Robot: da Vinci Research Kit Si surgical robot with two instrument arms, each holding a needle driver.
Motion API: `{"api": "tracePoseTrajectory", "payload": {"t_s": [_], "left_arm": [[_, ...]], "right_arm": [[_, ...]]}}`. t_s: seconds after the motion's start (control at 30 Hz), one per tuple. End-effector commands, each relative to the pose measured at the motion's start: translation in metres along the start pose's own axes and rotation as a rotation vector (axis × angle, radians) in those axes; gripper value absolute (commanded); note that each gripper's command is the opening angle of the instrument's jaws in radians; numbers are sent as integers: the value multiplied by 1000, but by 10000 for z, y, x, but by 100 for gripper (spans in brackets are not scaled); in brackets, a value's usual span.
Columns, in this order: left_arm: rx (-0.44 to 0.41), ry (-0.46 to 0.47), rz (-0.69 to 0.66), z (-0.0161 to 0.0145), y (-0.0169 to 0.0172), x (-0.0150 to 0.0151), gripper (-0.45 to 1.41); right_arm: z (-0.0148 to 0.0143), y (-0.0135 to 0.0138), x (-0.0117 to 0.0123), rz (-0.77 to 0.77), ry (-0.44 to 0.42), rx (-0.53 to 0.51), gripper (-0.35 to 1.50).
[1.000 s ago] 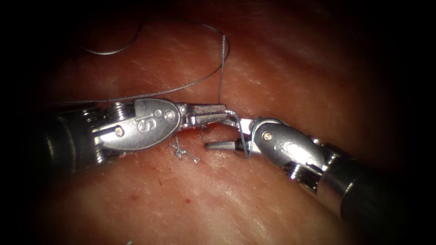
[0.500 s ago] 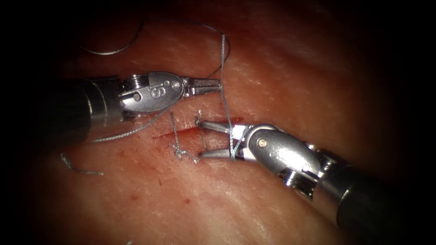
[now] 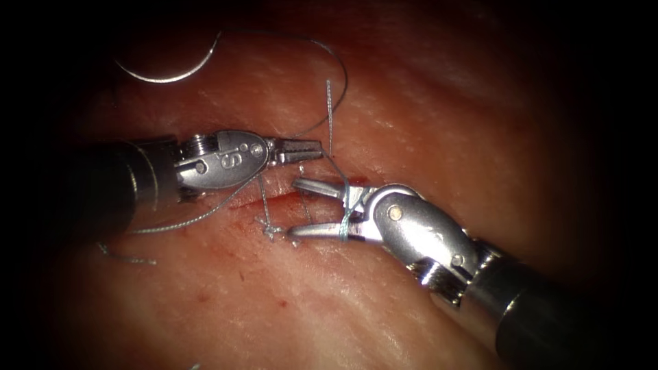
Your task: Wound Closure
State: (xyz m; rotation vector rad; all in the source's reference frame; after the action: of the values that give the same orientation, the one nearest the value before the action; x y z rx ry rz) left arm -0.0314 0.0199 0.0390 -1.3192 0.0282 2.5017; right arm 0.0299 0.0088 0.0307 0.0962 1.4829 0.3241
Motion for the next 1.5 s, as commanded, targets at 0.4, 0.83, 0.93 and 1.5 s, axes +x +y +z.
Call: {"api": "tracePoseTrajectory", "payload": {"t_s": [0.4, 0.83, 0.93, 1.5], "left_arm": [[-21, 9, 15, -1, 36, 4, -45], [-41, 6, 5, 4, 37, 34, -45], [-45, 8, 1, 3, 32, 37, -45], [-53, 11, 3, 1, 24, 39, -45]], "right_arm": [[-1, 36, -15, 142, -19, -178, 32], [5, 68, -33, 327, -117, -380, 83], [6, 73, -36, 337, -123, -410, 96], [26, 88, -75, 409, -195, -467, 98]]}}
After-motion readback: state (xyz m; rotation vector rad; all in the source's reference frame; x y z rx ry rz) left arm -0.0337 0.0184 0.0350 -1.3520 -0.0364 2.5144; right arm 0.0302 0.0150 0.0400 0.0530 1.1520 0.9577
